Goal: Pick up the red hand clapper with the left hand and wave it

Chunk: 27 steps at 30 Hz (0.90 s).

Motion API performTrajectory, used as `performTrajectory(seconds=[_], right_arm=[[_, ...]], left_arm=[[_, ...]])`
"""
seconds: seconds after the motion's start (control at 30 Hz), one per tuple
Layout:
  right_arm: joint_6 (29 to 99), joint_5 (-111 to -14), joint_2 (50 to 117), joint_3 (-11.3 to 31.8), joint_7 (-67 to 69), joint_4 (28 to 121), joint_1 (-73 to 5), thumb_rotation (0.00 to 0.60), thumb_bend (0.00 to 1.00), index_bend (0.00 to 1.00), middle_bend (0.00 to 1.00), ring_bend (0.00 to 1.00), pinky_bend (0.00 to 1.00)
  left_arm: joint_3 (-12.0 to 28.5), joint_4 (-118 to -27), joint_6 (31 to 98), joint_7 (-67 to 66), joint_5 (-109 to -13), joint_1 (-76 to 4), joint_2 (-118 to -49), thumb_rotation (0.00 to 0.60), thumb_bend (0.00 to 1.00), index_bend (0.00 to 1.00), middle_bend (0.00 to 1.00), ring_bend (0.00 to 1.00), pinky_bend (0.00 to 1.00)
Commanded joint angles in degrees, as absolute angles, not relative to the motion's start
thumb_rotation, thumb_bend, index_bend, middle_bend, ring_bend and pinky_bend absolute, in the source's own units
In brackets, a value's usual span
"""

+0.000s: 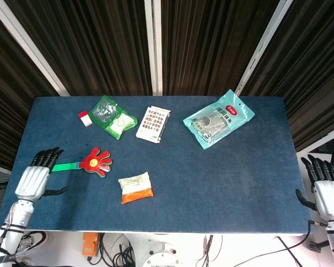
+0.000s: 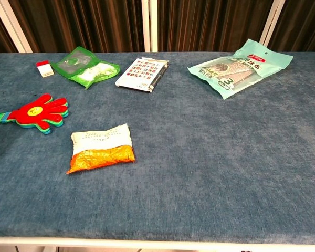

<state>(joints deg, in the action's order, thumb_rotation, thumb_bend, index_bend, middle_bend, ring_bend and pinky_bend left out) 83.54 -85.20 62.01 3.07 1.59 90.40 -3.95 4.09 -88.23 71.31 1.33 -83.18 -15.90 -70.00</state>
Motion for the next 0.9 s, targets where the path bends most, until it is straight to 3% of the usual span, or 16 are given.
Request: performTrajectory(seconds=[0.03, 0.5, 0.9], right_arm=[[83.91, -85.10, 61.75, 3.05, 1.92, 90.20, -3.62, 0.600, 0.26, 0.00, 0.00, 0.00, 0.00], [84.08, -84.51, 61.34, 3.33, 3.24, 89.51, -3.17, 0.600, 0.26, 0.00, 0.00, 0.00, 0.00], [83.85, -83.78, 61.13, 3.71, 3.72, 89.06, -3.10, 0.600, 0.26, 0.00, 0.00, 0.00, 0.00]], left_arm=[[5.24, -85.84, 67.07, 1.55, -80.71, -18.78, -72.85, 0.542, 0.13, 0.00, 0.00, 0.00, 0.00], [7.55, -73.25, 52.79, 7.20, -72.59, -25.90, -80.89, 0.557, 0.16, 0.05, 0.00, 0.00, 0.00], [8.19, -64.97, 46.15, 12.29, -69.28, -28.56, -85.18, 0.600, 0.22, 0.10, 0.00, 0.00, 0.00]])
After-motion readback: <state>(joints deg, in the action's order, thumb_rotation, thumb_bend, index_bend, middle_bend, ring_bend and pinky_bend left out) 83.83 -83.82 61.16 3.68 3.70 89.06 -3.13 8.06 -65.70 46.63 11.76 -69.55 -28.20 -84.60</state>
